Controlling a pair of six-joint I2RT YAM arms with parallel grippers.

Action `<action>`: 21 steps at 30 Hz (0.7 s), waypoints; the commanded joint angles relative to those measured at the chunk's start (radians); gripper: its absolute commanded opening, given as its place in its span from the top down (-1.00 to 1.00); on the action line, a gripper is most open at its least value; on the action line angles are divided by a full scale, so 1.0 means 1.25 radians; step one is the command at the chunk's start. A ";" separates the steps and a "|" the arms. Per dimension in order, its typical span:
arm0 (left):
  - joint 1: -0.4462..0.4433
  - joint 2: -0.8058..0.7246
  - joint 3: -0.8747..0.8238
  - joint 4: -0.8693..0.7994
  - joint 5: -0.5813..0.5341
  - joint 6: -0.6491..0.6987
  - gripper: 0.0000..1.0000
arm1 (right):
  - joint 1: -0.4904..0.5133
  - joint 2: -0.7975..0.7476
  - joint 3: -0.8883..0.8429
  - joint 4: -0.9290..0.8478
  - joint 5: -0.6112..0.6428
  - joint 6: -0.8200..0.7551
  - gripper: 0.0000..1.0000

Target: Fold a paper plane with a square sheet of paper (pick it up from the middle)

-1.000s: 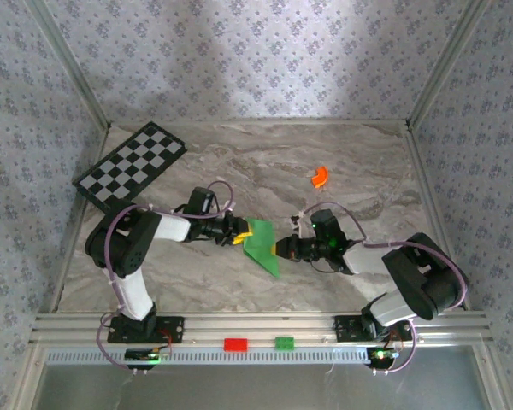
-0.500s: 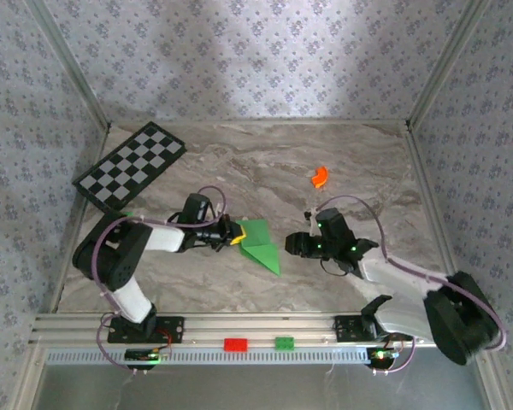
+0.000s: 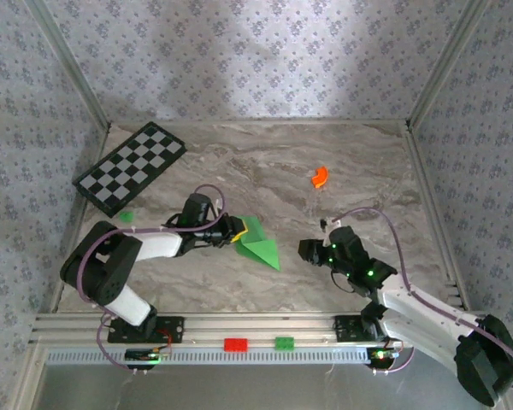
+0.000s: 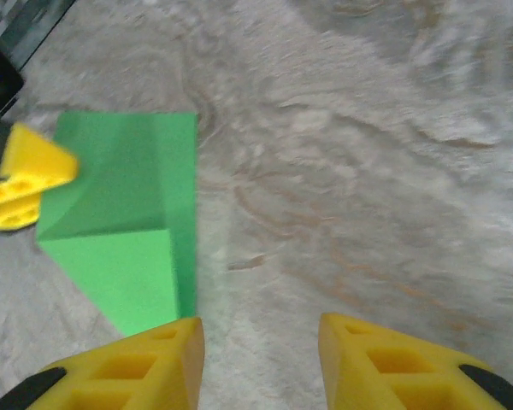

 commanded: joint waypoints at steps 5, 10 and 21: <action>-0.007 0.002 0.035 -0.010 0.028 0.013 0.65 | 0.307 0.159 0.061 0.075 0.301 -0.328 0.21; -0.007 0.002 0.043 -0.028 0.029 0.022 0.66 | 0.419 0.331 0.131 0.128 0.463 -0.417 0.24; -0.008 0.011 0.051 -0.028 0.036 0.023 0.73 | 0.459 0.494 0.157 0.234 0.505 -0.468 0.22</action>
